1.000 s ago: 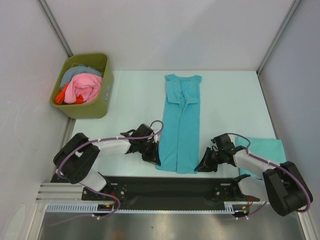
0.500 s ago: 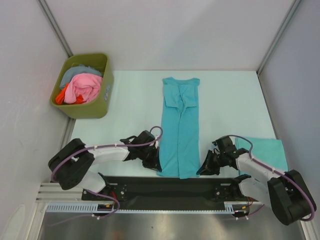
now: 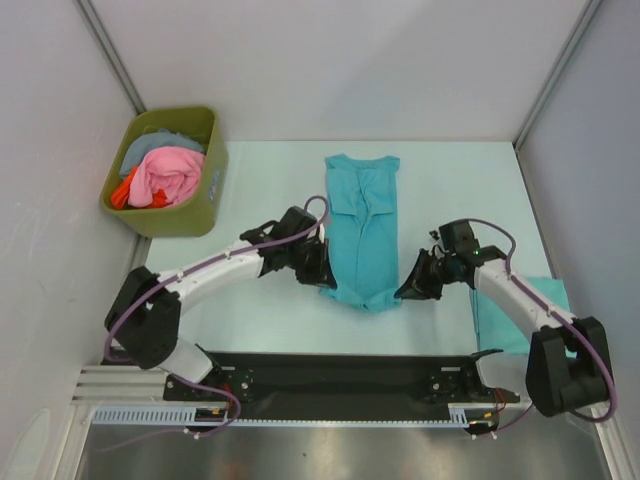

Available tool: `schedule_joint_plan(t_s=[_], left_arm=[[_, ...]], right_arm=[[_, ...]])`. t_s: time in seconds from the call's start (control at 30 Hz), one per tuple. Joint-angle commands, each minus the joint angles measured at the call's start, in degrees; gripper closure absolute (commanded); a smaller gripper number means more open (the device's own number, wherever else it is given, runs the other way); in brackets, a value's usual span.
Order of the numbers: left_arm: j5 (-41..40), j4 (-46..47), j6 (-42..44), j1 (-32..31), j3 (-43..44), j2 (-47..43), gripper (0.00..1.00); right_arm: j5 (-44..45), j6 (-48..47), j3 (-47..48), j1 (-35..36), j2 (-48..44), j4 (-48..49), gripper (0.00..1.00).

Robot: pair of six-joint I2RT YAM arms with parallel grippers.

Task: Fold and stack the t-shirts
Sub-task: Fold the tshirt

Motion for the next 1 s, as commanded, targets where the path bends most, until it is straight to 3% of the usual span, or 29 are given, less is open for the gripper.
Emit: schedule_joint_plan(t_s=[0.0, 0.27, 0.47, 0.97], left_arm=[[1.46, -5.3, 3.61, 3.85, 8.05, 5.44, 1.0], [3.56, -7.77, 6.86, 10.35, 24.83, 18.45, 1.0], [5.06, -8.56, 6.78, 13.08, 32.14, 25.92, 1.0], [7.96, -10.32, 6.08, 16.69, 41.47, 35.6, 1.0]], right_arm=[[-1.51, -5.56, 6.03, -3.04, 5.72, -1.03, 1.0], [-3.01, -10.14, 21.77, -6.83, 23.81, -2.0, 1.0], [-3.71, -11.46, 33.37, -7.89, 35.24, -3.67, 1.0], [-6.09, -11.29, 46.48, -9.2, 47.39, -5.78, 1.0]])
